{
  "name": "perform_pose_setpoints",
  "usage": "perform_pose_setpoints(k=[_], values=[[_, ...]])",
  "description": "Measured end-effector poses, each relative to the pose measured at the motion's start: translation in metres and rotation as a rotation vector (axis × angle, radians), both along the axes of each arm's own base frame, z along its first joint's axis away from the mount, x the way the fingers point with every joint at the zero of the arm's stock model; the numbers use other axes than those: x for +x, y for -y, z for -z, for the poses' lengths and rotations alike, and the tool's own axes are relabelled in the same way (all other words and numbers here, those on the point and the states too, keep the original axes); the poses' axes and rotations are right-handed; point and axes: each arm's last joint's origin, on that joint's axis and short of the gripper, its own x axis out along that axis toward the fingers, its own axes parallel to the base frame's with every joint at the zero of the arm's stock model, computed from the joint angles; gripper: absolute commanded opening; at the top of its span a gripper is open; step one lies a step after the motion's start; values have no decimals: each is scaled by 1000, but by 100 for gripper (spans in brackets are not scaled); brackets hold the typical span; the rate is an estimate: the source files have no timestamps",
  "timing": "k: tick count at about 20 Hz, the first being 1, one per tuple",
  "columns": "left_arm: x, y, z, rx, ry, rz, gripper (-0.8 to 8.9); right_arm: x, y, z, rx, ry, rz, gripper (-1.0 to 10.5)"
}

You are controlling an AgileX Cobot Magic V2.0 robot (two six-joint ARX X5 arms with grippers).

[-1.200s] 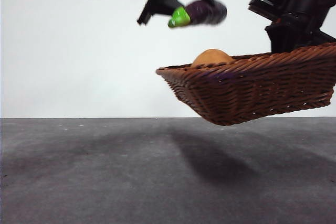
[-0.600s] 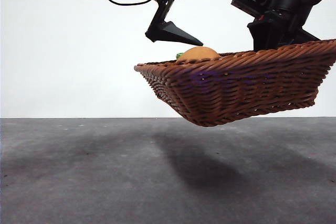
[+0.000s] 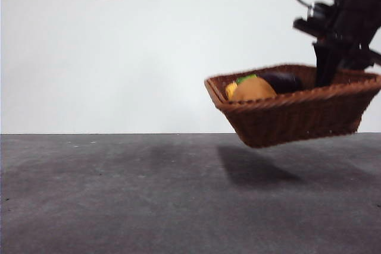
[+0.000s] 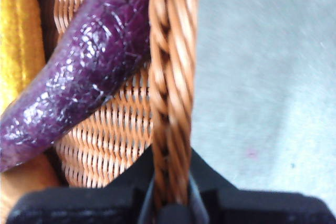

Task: Help me put the vegetables on the table into the basket

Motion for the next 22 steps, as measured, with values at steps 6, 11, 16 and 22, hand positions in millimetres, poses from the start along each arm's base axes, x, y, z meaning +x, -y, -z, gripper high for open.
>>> perform_pose_setpoints(k=[6, 11, 16, 22], values=[[-58, -31, -19, 22, 110, -44, -1, 56, 16, 25, -8, -124, -8, -8], [-87, -47, -25, 2, 167, -99, -2, 77, 20, 46, -10, -164, -19, -8], [-112, -67, -1, 107, 201, -269, -2, 86, 28, 75, 2, -201, -42, -8], [-127, -85, 39, 303, 236, -512, -2, 88, 29, 74, -10, -175, -35, 567]])
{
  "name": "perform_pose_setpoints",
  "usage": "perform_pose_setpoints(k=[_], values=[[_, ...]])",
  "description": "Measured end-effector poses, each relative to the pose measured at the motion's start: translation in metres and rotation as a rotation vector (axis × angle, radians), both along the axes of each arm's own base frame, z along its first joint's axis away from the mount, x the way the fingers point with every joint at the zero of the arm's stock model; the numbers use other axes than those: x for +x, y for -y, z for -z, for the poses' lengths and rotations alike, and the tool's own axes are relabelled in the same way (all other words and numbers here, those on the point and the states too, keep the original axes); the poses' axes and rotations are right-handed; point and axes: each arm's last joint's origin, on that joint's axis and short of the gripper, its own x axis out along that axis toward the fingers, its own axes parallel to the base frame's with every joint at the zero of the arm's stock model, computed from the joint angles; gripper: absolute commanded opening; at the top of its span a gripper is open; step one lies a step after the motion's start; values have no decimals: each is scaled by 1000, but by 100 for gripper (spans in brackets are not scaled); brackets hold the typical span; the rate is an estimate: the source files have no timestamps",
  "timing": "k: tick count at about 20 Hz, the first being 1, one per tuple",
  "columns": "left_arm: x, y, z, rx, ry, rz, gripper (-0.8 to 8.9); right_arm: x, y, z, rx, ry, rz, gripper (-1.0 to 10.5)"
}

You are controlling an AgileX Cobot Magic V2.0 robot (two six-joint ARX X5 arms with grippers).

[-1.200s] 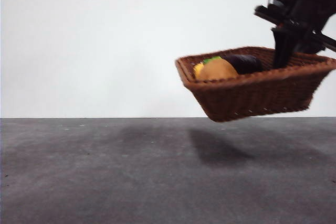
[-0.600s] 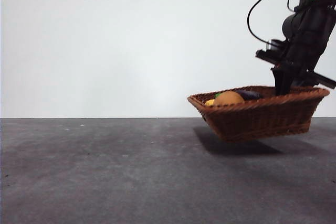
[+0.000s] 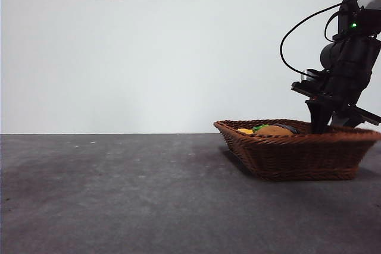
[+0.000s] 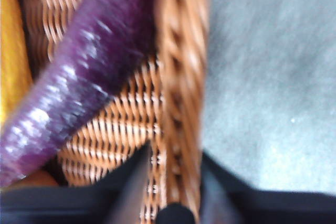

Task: Help me put the vegetables on the table into the basket

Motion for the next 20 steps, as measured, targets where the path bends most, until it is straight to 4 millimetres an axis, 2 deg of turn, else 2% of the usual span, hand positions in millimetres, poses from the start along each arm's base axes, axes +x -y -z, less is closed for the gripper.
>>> perform_pose_setpoints(k=[1, 6, 8, 10, 12, 15, 16, 20], values=[[2, 1, 4, 7, -16, -6, -2, 0, 0, 0, 1, -2, 5, 623], [9, 5, 10, 24, -46, -10, -2, -4, 2, -1, -13, -63, 59, 626], [9, 4, 10, 35, -39, -15, -2, -9, 4, -12, -34, -71, 89, 622], [9, 2, 10, 78, -13, -52, -2, -20, 7, -43, -52, -24, 108, 536], [9, 1, 10, 106, 1, -81, -2, -41, 8, -89, -77, 56, 115, 399], [9, 1, 10, 114, 5, -80, -2, -86, 9, -160, -109, 203, 118, 89], [9, 1, 10, 113, 5, -80, -2, -102, 8, -178, -113, 244, 116, -6], [9, 2, 10, 91, -7, -48, -1, -180, 7, -249, -119, 475, 90, -16]])
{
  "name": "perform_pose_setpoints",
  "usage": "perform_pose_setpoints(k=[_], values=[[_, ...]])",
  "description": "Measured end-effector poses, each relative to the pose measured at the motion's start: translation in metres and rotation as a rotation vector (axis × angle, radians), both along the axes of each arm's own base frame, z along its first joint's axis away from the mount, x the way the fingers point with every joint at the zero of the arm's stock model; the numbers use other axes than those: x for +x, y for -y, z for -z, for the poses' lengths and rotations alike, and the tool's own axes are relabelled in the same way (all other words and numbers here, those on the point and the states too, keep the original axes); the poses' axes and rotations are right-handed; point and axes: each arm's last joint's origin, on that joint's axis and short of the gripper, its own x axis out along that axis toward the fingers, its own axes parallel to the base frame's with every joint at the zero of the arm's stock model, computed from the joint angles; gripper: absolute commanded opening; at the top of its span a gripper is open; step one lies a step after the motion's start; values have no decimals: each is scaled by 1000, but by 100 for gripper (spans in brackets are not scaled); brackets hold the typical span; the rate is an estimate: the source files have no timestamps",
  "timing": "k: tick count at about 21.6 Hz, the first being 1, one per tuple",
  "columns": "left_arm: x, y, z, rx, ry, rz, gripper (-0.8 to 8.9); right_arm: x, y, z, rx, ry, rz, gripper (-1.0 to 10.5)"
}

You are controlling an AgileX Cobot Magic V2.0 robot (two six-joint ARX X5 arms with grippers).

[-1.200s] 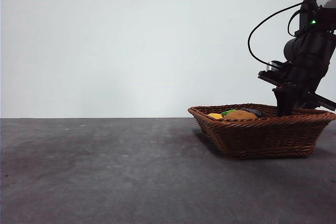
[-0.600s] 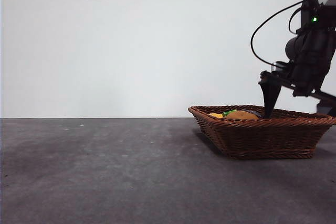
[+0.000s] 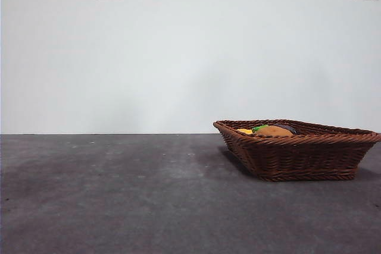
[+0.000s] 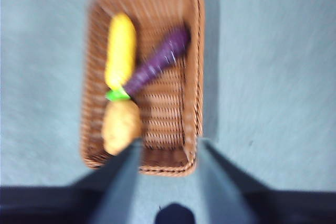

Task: Help me put the vegetables on the table into the basket

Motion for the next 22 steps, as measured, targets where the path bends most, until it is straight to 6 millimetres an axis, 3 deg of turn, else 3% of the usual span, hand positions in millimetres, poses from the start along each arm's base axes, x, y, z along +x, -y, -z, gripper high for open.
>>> perform_pose_setpoints(k=[3, 5, 8, 11, 14, 17, 19, 22], values=[[4, 2, 1, 6, -12, 0, -1, -69, -1, -42, -7, 196, -5, -16], [9, 5, 2, 15, -29, 0, -1, -108, -2, -58, -11, 300, -7, -15], [23, 13, 5, 39, -73, 0, -1, -153, -2, -71, -18, 414, -12, -15], [44, 24, 12, 75, -139, 0, -1, -174, -2, -76, -39, 471, -7, -11], [72, 39, 25, 123, -233, 2, -1, -170, 0, -76, -85, 462, 38, -11], [94, 47, 33, 137, -267, -17, -1, -151, 0, -72, -92, 415, 44, -11], [103, 45, 30, 104, -213, -47, -1, -135, 1, -67, -94, 374, 43, -11], [107, 33, 27, 18, 5, -93, -1, -111, 1, -60, -104, 314, 50, -11]])
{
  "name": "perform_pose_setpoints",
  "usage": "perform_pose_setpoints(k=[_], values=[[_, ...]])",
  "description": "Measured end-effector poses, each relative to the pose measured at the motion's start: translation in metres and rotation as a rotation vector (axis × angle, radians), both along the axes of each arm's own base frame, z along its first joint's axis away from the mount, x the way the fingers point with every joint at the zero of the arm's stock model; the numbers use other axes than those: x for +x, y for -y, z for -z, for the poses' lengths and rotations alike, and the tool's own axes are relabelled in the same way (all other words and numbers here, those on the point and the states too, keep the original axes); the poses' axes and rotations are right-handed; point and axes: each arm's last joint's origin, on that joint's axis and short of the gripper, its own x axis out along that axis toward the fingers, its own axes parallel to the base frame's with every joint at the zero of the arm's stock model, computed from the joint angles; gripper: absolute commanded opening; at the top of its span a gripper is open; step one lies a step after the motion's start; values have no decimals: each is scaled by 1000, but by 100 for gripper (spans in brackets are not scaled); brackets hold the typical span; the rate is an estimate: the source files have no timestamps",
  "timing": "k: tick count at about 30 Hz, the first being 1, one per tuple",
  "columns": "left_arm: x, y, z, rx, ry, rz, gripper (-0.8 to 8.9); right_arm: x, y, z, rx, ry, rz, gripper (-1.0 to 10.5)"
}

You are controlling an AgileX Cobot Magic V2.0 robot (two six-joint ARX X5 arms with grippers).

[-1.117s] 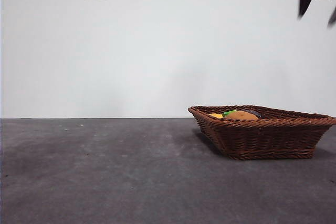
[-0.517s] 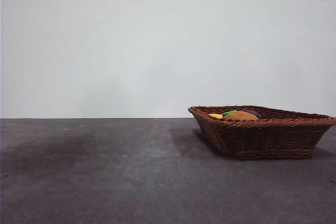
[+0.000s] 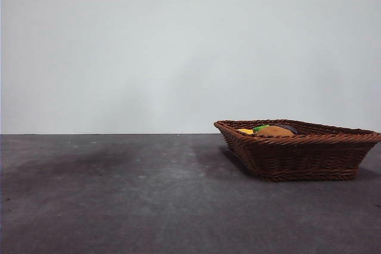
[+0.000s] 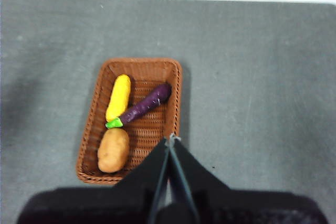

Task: Help me put the vegetables on the table into the basket

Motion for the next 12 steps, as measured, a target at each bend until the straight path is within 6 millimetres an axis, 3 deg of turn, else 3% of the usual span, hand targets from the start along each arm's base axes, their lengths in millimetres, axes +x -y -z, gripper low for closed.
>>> perform_pose_setpoints(k=[3, 6, 9, 12], values=[[-3, -20, 20, -129, 314, -15, -1, 30, 1, 12, -7, -76, 10, -11], [-13, -43, 82, -193, 567, -115, -1, 60, 1, 27, -7, -158, 11, -11], [-35, -56, 153, -230, 656, -226, -1, 83, 2, 40, -6, -223, 10, -11], [-51, -62, 192, -262, 630, -295, -1, 99, 2, 51, -6, -268, 10, -11]])
